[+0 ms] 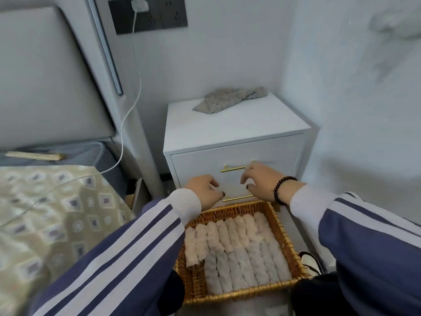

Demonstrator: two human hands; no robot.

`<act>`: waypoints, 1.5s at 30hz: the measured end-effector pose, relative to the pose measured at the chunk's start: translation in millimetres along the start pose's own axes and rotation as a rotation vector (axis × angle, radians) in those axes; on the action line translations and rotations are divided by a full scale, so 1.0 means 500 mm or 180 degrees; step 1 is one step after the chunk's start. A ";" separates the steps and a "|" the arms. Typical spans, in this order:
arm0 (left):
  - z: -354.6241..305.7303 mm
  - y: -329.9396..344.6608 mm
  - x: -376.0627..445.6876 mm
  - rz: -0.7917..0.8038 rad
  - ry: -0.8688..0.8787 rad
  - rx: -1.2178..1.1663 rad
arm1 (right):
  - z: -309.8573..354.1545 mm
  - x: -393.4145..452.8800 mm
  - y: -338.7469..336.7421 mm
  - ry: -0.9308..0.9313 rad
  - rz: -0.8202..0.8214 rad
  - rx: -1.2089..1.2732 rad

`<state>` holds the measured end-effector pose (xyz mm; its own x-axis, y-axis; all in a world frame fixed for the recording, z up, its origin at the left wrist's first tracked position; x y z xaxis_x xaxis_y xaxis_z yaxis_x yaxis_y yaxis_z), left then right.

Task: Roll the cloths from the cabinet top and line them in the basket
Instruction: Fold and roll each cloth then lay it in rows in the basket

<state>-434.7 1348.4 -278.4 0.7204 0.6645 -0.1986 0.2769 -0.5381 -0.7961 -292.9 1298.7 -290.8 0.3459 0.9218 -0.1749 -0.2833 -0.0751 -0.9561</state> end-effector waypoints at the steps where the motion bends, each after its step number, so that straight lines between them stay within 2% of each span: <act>1: -0.005 -0.010 -0.012 -0.0146 0.0017 -0.0224 | 0.006 -0.001 -0.021 0.0006 -0.0107 0.0155; 5: -0.022 -0.058 -0.035 -0.0719 0.0047 -0.1142 | 0.021 0.011 -0.096 0.0139 -0.0525 0.0864; 10: -0.069 -0.104 0.000 -0.0942 0.0319 -0.1511 | 0.018 0.058 -0.150 0.0452 -0.0945 0.1579; 16: -0.074 -0.183 0.047 -0.1262 0.0314 -0.2477 | 0.025 0.188 -0.213 0.0576 -0.1094 0.1630; 20: -0.050 -0.228 0.064 -0.1401 0.0195 -0.3156 | 0.054 0.320 -0.227 0.0670 -0.0962 0.1347; 31: 0.009 -0.252 0.086 -0.1313 -0.0003 -0.3148 | 0.098 0.532 -0.155 0.0951 -0.0660 0.0111; 34: 0.030 -0.263 0.090 -0.1370 -0.0022 -0.3164 | 0.107 0.548 -0.148 0.0974 -0.0791 -0.0058; 39: 0.024 -0.261 0.093 -0.1368 0.0014 -0.3218 | 0.107 0.526 -0.157 0.0883 -0.0972 0.0167; 43: -0.014 -0.233 0.095 -0.1196 0.0106 -0.3211 | 0.082 0.449 -0.199 0.0700 -0.1247 0.0888; 45: -0.026 -0.223 0.094 -0.1171 0.0150 -0.3203 | 0.062 0.382 -0.235 0.0682 -0.1651 0.1492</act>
<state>-423.2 1432.7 -191.5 0.5038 0.8638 -0.0031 0.8632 -0.5034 0.0387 -221.5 1495.6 -204.7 0.6935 0.6963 0.1851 -0.3719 0.5660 -0.7358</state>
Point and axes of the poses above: each hand's wrist, its own x-axis towards the middle knuckle, its own y-axis out of the palm, z = x × y, the point moved 9 cm from there along x, towards the middle knuckle, and after that the axes turned 10 degrees about y, right-handed, at the moved point
